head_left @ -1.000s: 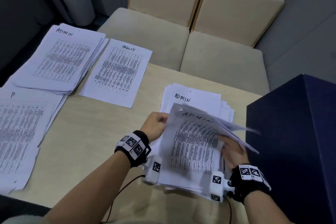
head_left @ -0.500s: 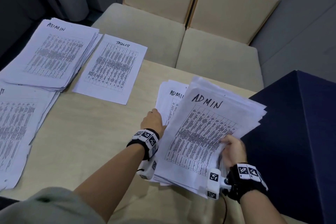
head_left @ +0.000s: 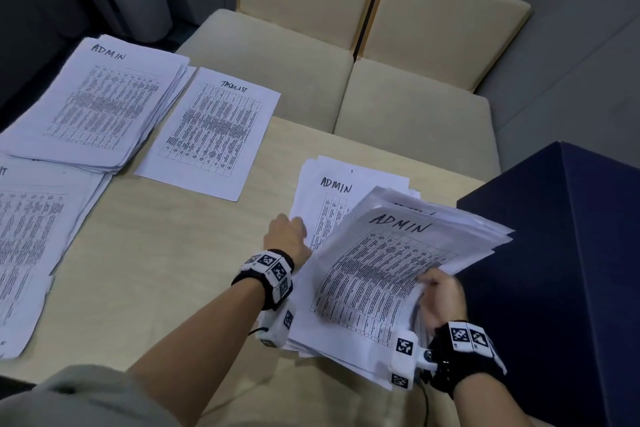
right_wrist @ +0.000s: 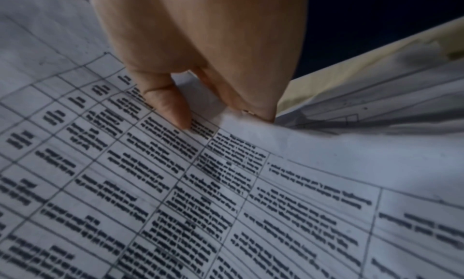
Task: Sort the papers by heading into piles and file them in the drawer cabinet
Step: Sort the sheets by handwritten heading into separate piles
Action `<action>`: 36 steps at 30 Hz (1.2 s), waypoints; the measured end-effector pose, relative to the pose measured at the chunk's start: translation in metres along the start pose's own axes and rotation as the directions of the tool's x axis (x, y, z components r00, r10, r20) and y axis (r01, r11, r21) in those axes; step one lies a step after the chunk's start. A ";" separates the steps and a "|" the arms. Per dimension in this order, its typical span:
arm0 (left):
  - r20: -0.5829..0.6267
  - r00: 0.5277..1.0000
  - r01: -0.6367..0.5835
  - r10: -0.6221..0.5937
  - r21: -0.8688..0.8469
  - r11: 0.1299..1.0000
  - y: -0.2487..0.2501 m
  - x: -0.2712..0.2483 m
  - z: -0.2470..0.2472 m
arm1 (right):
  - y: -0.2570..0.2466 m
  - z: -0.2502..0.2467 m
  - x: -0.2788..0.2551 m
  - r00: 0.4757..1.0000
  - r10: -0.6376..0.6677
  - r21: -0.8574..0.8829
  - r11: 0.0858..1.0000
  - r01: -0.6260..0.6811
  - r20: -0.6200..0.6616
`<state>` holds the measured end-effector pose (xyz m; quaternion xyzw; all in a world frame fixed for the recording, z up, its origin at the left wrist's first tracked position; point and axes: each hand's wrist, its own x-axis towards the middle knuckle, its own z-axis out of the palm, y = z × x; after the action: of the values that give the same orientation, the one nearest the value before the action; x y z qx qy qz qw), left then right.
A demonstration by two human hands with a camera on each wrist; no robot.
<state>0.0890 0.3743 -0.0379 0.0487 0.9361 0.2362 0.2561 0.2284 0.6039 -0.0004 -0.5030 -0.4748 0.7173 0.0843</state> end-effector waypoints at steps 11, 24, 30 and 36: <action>0.059 0.989 -0.102 0.138 -0.411 0.906 0.026 0.003 0.010 | 0.003 -0.018 0.006 0.997 -0.067 0.027 0.997 0.068 -0.030; -0.167 0.985 0.022 -0.054 -0.182 0.983 -0.008 0.010 -0.023 | 0.002 -0.001 -0.001 0.996 -0.073 -0.176 0.982 0.062 -0.053; -0.176 0.984 0.007 -0.021 -0.084 0.996 -0.017 0.015 -0.025 | -0.005 0.003 0.004 0.994 -0.107 -0.156 0.982 0.105 -0.005; -0.062 0.980 -0.147 0.189 0.412 0.899 -0.008 0.003 -0.060 | -0.002 0.002 0.017 1.000 0.005 -0.260 0.966 -0.006 -0.008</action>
<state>0.0562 0.3425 0.0020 0.1692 0.9687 0.0604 0.1716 0.2177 0.6138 -0.0103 -0.5136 -0.5629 0.6473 0.0173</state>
